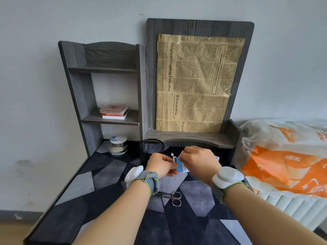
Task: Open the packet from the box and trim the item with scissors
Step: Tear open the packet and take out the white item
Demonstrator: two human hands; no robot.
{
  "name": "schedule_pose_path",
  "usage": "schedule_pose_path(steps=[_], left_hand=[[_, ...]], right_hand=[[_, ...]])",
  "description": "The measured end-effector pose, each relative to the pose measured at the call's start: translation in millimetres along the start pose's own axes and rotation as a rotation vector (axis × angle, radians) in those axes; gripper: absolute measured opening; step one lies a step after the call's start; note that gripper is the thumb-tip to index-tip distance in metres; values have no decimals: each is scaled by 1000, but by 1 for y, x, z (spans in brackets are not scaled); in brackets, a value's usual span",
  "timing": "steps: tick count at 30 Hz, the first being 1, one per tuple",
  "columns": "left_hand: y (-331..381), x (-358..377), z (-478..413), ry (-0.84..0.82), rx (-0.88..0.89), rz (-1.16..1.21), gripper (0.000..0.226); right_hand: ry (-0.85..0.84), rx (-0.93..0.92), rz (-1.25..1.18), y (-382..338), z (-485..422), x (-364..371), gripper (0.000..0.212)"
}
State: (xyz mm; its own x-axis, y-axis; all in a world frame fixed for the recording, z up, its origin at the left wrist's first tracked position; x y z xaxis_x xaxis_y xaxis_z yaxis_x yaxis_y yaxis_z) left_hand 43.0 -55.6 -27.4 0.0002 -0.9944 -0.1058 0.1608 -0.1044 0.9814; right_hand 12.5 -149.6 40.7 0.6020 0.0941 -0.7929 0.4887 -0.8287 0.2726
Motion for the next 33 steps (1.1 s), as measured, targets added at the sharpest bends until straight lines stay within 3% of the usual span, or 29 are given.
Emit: schedule_pose_path(steps=[2, 5, 7, 21, 28, 33], left_hand=[[1, -1, -1, 9, 13, 1, 16], [4, -4, -3, 26, 59, -48, 13], [4, -7, -5, 41, 78, -71, 14], [-3, -4, -6, 20, 34, -34, 19], [-3, -9, -10, 55, 89, -119, 17], [-5, -8, -11, 60, 93, -146, 16]], right_hand=[[-7, 89, -102, 4, -1, 1, 3], [-66, 326, -296, 19, 0, 6, 19], [-78, 383, -329, 23, 0, 9, 23], [-66, 291, -259, 14, 0, 5, 24], [-108, 484, -390, 24, 3, 14, 11], [-122, 479, -399, 24, 3, 14, 11]])
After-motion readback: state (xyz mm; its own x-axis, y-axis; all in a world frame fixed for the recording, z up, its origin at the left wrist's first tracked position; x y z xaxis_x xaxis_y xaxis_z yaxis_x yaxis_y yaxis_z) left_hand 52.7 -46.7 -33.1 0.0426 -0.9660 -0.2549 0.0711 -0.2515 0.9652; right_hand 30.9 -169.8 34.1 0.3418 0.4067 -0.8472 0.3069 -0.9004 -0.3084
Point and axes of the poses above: each hand's wrist, its own z-axis away from the middle knuckle, its own x-axis out of the palm, y = z × x, the point moved 9 cm from there along -z, towards the middle knuckle, and after that the axes turned 8 degrees about y, right-handed, at the moved point
